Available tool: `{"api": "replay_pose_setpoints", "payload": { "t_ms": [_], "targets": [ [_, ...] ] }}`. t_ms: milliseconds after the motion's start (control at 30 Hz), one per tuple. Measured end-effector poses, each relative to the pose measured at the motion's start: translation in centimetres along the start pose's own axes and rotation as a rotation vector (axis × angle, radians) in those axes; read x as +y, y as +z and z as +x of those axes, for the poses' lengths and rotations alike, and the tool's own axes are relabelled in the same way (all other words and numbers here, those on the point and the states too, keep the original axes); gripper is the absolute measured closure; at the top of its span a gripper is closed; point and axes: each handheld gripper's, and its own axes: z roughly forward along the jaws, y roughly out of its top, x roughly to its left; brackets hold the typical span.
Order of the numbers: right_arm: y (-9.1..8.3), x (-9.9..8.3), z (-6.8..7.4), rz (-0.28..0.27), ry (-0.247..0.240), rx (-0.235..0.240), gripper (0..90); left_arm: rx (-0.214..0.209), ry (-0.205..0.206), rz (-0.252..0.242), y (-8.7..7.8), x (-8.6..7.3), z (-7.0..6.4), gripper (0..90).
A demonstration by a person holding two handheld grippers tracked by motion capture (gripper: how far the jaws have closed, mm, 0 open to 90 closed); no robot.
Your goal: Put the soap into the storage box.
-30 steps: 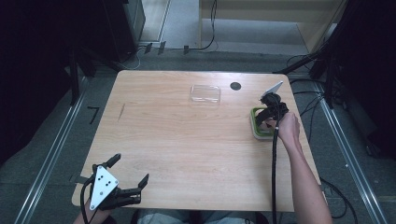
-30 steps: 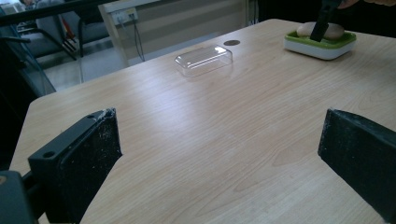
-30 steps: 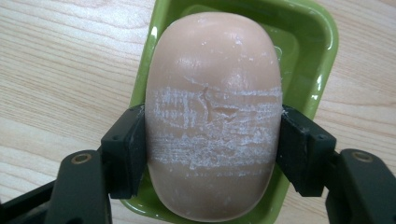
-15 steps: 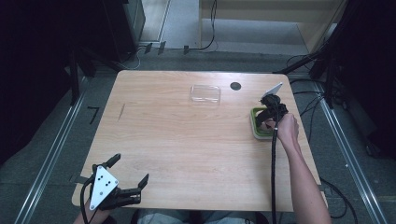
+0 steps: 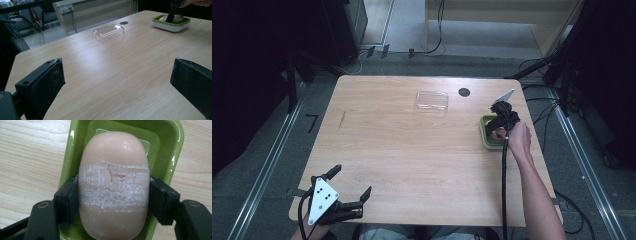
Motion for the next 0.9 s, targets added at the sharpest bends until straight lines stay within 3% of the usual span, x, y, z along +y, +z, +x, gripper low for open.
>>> {"api": "replay_pose_setpoints", "payload": {
  "t_ms": [433,800,900],
  "targets": [
    [-0.1,-0.1,0.0,0.013,-0.006,0.001,32.7,-0.002,0.000,0.000,0.0,0.0,0.0,0.0],
    [-1.4,-0.2,0.5,-0.001,-0.036,-0.009,24.1,-0.002,0.001,-0.002,0.1,0.0,0.0,0.0],
    [-1.9,-0.4,0.9,0.006,-0.059,0.012,20.3,-0.004,0.001,-0.001,0.1,0.0,-0.1,0.0]
  ]
}}
